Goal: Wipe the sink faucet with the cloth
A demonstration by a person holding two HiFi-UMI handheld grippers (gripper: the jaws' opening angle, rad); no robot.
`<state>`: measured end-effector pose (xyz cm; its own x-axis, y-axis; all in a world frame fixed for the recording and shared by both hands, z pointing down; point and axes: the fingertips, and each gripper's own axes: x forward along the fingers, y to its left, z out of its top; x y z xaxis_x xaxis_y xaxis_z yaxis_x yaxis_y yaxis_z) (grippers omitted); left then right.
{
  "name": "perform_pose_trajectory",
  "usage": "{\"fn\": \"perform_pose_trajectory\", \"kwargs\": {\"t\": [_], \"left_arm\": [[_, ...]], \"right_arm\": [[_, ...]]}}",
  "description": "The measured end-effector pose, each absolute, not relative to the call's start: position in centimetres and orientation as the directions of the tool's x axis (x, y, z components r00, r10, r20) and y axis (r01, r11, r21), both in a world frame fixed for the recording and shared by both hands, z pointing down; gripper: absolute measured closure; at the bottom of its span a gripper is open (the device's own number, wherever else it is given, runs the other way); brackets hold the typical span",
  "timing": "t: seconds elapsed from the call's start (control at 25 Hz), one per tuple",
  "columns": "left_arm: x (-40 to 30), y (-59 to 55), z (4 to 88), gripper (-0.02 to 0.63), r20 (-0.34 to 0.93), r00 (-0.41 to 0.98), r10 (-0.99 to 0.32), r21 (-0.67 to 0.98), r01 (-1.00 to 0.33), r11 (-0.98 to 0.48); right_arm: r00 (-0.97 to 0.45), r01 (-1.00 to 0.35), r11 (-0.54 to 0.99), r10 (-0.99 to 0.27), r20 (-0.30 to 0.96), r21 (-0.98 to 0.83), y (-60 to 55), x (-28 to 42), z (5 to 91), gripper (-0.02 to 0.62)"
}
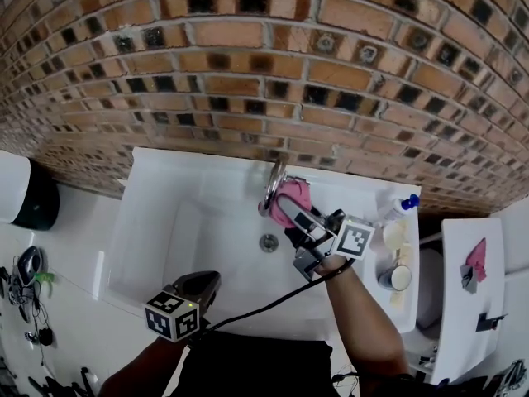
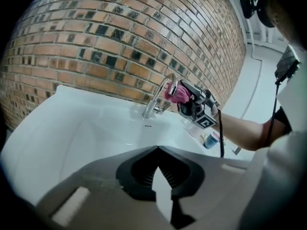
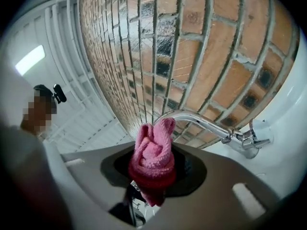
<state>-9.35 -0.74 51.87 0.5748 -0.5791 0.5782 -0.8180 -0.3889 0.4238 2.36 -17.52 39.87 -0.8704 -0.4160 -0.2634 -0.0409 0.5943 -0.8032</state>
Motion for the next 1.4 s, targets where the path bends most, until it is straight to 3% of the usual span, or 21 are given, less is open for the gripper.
{"fn": "perform_pose_trajectory", "kwargs": {"t": [0.28,0.6,0.92,1.16,1.4], "left_arm": [[-7.1,-1.9,52.3,0.601,0.594,0.567,-0.570,0.407,-0.824,-0.395],[-3.5,-3.7,51.7,0.601,0.575,0.578,-0.579,0.433,-0.816,-0.383],[-3.9,-3.3,52.7,0.601,0.584,0.577,-0.571,0.470,-0.814,-0.342],[-5.0,-2.8,54.2,0.601,0.604,0.577,-0.550,0.495,-0.813,-0.308],[-5.9,-3.3,54.1,0.601,0.603,0.583,-0.545,0.494,-0.809,-0.320]], "right_arm": [[-0.946,-0.287,0.766,-0.322,0.044,-0.576,-16.0,3.3,41.1,0.457],[-0.833,-0.553,0.733,-0.500,0.237,-0.396,-23.8,8.2,40.6,0.456],[-0.832,-0.553,0.697,-0.439,0.339,-0.457,-30.6,5.7,45.5,0.456],[-0.859,-0.512,0.593,-0.377,0.348,-0.621,-31.9,3.9,47.3,0.456],[-0.868,-0.495,0.580,-0.372,0.330,-0.647,-32.2,3.6,46.5,0.457]]}}
